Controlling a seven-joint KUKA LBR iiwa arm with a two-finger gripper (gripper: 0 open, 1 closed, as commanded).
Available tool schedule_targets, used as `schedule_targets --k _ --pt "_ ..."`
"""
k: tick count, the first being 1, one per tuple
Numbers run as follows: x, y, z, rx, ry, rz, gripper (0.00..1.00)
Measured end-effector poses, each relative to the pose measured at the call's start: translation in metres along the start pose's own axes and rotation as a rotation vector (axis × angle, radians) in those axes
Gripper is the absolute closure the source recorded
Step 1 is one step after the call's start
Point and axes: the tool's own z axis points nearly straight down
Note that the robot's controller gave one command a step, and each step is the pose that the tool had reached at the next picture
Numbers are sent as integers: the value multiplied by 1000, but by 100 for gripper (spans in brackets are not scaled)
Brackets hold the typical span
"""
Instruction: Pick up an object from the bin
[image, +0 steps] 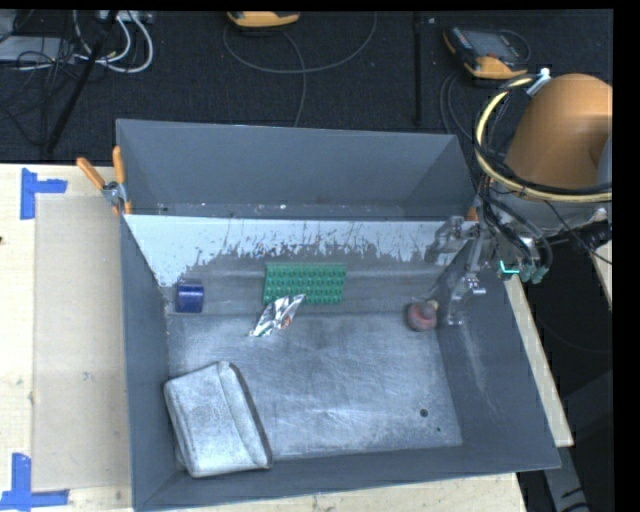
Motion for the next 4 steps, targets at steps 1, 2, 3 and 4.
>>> schedule_targets --k 1,2,3,4 --pt "13 -18 77 -1 -3 246 0" --pt "-4 -22 125 -1 -3 547 0" --pt "15 -25 151 -3 -36 503 0" --pt "14 -25 149 -1 -35 501 100"
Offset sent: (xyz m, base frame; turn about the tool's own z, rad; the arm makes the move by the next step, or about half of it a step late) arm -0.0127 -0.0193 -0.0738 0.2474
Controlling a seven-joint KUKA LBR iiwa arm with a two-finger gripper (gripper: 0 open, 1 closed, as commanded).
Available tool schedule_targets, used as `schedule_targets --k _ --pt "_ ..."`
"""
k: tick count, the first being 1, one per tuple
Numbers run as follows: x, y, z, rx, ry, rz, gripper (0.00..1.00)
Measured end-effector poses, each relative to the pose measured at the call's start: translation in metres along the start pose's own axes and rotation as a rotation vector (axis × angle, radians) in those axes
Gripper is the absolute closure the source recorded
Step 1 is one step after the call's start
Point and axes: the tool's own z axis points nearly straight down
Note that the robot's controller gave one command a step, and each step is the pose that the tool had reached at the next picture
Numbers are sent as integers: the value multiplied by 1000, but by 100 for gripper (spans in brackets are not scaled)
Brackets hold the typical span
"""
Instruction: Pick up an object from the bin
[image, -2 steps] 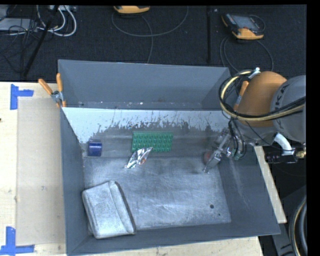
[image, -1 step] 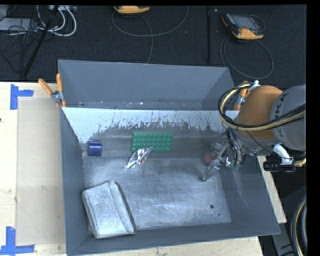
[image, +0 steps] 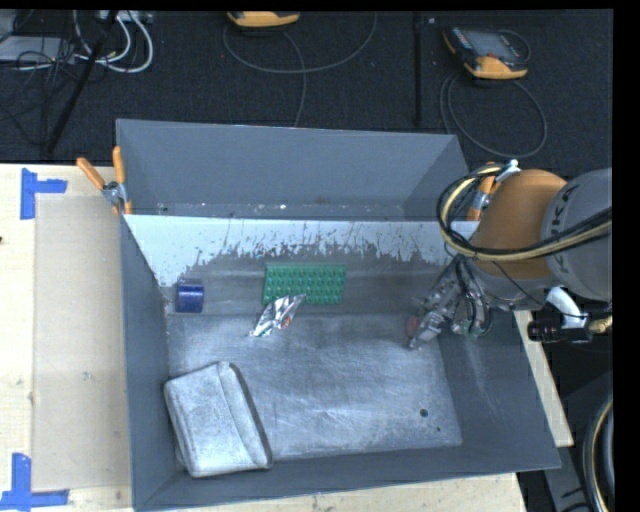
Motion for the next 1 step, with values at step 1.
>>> schedule_targets --k 1 --pt "-19 -14 -136 2 20 -312 100"
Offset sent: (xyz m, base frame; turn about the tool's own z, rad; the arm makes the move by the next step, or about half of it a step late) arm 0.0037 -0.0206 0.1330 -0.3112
